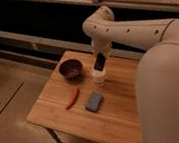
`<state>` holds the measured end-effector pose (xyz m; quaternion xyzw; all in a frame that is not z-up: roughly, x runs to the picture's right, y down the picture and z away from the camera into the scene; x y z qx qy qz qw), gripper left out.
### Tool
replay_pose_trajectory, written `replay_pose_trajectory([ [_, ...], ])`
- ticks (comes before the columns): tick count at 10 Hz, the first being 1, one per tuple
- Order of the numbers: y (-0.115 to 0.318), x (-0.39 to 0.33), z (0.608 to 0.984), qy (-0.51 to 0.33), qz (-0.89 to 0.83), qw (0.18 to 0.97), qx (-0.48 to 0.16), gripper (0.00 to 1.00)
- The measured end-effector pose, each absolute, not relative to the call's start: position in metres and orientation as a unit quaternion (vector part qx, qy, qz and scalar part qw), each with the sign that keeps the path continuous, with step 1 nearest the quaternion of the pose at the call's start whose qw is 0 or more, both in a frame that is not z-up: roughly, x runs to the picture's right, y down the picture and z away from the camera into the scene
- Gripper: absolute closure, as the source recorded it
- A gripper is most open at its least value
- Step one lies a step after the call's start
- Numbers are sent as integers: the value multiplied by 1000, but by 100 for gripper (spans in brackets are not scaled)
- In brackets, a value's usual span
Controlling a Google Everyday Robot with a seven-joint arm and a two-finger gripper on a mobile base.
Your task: Place the eraser in the ceramic cup
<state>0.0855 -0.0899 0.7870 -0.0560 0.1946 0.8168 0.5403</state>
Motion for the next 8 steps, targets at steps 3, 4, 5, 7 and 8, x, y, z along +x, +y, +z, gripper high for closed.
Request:
replay_pose_trajectory([
  [3,-88,82,793,203,810,548,-51,100],
  [4,-86,84,794,206,810,547,-50,100],
  [5,-86,86,794,207,811,545,-49,100],
  [7,-86,89,795,210,813,542,-46,100],
  [8,-86,90,795,211,813,541,-45,100],
])
